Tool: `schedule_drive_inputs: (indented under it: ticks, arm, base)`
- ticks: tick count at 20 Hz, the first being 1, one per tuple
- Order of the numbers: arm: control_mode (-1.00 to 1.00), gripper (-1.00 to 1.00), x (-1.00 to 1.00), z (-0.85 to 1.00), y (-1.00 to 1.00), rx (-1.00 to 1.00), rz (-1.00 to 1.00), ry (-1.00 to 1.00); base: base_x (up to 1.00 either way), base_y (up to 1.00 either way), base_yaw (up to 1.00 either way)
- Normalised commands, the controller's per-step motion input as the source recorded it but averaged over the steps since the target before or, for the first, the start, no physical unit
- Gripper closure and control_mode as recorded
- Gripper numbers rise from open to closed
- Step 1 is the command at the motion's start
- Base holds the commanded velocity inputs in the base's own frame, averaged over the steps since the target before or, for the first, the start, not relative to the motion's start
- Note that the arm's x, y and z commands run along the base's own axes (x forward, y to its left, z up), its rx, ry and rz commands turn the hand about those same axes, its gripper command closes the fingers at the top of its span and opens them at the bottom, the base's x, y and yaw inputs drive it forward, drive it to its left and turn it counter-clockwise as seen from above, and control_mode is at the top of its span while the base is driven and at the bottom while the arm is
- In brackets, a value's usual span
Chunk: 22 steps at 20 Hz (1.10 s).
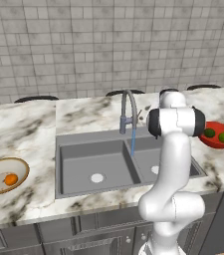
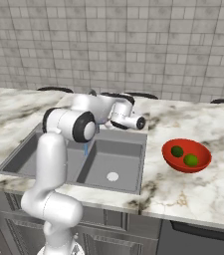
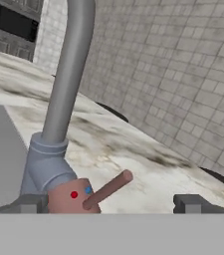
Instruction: Pick the limes from the sink and place them in one bowl. Place the tangerine in the other bowl. Then turn off the sink faucet.
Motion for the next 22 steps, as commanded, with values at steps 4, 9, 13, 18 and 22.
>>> schedule_drive_inputs:
  ticks: [4,9,13,18,22]
  arm:
    - [-1.0,-1.0,0.22,-0.02,-0.24,0.11,-0.01,0.03]
    - [-1.0,-1.0,0.27,-0.06,-0.13,0.09,-0.01,0.01]
    - [-1.0,-1.0,0.2,-0.01,0.0,0.11,-0.01,0.08]
    - [-1.0,-1.0,0.11,0.0,0.0,0.13,0.0,0.18]
    - [-1.0,-1.0,0.13,0.0,0.0,0.13,0.0,0.18]
  base:
    - [0.0,0.0,0.0]
    - [0.0,0.0,0.0]
    - [0.0,0.0,0.0]
    - [0.0,0.0,0.0]
    - [0.0,0.0,0.0]
